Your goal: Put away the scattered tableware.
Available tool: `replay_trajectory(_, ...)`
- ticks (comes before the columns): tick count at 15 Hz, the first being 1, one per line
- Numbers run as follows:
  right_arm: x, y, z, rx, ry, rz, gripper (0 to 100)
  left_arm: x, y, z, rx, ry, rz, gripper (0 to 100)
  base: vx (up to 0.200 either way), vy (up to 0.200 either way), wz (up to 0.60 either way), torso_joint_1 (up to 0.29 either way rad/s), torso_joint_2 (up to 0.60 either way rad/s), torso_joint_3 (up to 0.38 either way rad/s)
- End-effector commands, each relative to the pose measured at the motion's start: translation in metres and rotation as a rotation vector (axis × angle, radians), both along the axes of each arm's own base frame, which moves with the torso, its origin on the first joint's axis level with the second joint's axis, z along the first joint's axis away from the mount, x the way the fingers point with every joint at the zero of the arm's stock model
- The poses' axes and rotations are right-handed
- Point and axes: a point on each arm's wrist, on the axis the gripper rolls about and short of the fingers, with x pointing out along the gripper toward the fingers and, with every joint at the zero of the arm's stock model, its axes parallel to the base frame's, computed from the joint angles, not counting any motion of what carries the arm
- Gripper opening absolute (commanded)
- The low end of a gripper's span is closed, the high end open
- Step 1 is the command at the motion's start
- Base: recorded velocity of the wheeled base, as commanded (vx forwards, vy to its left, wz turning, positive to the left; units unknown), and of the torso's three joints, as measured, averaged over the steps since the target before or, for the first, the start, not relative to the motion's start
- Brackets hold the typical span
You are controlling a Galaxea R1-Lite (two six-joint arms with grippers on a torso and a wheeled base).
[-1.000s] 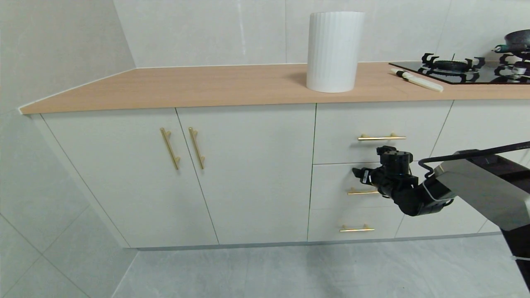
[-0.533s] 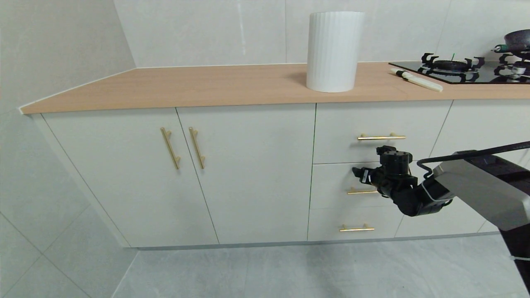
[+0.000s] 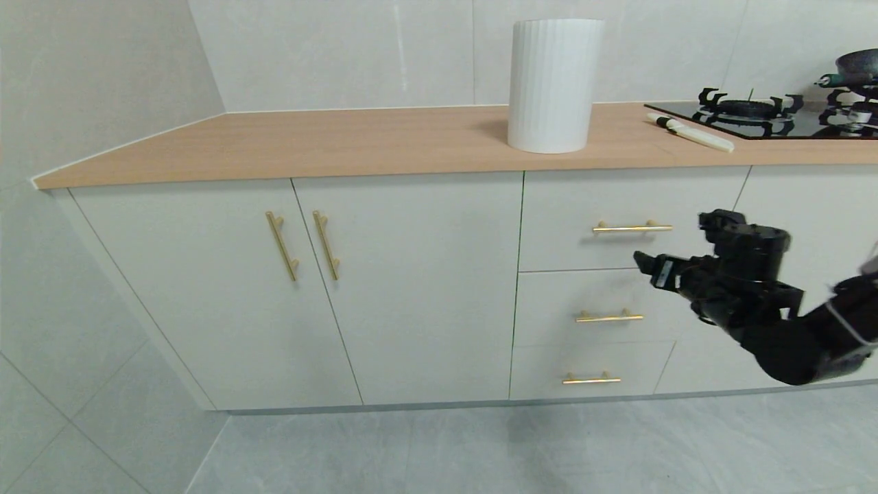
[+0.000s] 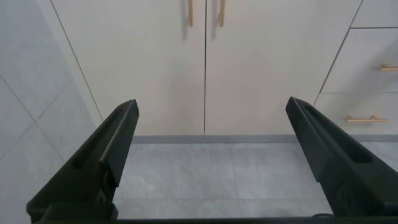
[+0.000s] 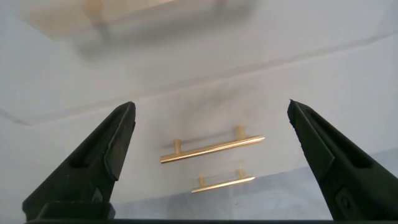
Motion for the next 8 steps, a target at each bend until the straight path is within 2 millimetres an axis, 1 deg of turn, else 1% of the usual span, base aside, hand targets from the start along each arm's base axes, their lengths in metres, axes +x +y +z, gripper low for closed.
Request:
replay_trajectory(1, -0.149, -0.025, 0.07, -0.049, -0.225, -0.046, 100, 0.0, 0.0, 0.0, -0.001, 0.0, 0.001, 100, 0.0, 0.0, 0.0, 0.0, 0.0, 0.0)
replay_trajectory(2, -0.194, -0.033, 0.077, -0.108, -0.274, -0.049, 100, 0.0, 0.0, 0.0, 0.001, 0.0, 0.001, 100, 0.0, 0.0, 0.0, 0.0, 0.0, 0.0)
replay_trajectory(4, -0.244, -0.042, 0.08, -0.174, -0.31, -0.071, 100, 0.0, 0.0, 0.0, 0.001, 0.0, 0.001, 100, 0.0, 0.0, 0.0, 0.0, 0.0, 0.0)
replay_trajectory(5, -0.287, -0.05, 0.074, -0.183, -0.297, -0.127, 100, 0.0, 0.0, 0.0, 0.001, 0.0, 0.001, 100, 0.0, 0.0, 0.0, 0.0, 0.0, 0.0)
replay_trajectory(6, -0.31, -0.054, 0.069, -0.22, -0.267, -0.162, 100, 0.0, 0.0, 0.0, -0.001, 0.0, 0.001, 100, 0.0, 0.0, 0.0, 0.0, 0.0, 0.0)
replay_trajectory(7, -0.323, -0.057, 0.066, -0.237, -0.256, -0.175, 100, 0.0, 0.0, 0.0, 0.001, 0.0, 0.001, 100, 0.0, 0.0, 0.0, 0.0, 0.0, 0.0)
replay_trajectory(8, -0.345, -0.061, 0.06, -0.255, -0.23, -0.214, 100, 0.0, 0.0, 0.0, 0.001, 0.0, 0.001, 100, 0.0, 0.0, 0.0, 0.0, 0.0, 0.0)
